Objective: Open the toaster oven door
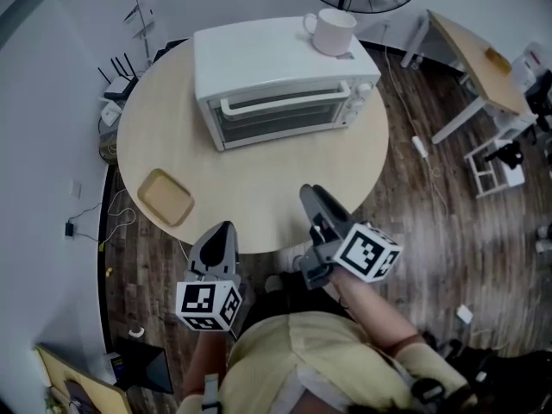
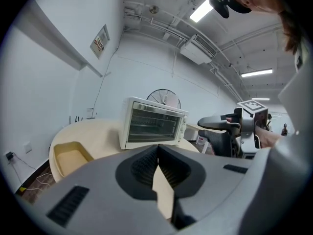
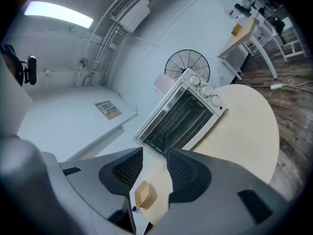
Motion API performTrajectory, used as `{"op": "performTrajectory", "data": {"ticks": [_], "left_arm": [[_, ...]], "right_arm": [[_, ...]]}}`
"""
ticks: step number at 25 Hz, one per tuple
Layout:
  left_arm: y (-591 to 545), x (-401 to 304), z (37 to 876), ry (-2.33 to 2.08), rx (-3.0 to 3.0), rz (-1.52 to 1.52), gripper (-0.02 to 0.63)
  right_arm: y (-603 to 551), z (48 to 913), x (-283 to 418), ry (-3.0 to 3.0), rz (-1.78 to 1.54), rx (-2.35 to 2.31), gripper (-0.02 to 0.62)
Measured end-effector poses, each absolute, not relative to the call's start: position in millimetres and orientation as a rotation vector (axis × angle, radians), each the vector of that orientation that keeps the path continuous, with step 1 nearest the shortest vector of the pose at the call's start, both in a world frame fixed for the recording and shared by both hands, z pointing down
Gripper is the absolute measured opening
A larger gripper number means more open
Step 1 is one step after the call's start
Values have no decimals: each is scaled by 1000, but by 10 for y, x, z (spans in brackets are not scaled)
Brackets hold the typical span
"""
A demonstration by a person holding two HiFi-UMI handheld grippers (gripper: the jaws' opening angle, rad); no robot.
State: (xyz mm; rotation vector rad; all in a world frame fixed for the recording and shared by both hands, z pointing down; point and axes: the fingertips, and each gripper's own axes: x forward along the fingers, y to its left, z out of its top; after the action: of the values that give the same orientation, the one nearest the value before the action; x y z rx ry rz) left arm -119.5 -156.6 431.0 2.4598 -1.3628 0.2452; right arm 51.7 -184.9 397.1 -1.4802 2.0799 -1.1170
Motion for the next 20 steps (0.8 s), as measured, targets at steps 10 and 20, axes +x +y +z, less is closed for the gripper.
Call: {"op": "performTrajectory", "data": {"ticks": [10, 20], "left_arm": [[-1877, -1163, 4211, -1509, 2363, 215, 3], [-2175, -1026, 4058, -1636, 2312, 181, 3]], "right_arm": [[-2507, 3902, 634, 2106, -1176, -1413, 137], [-3073, 3820, 736, 2087, -1201, -1361, 137]]}}
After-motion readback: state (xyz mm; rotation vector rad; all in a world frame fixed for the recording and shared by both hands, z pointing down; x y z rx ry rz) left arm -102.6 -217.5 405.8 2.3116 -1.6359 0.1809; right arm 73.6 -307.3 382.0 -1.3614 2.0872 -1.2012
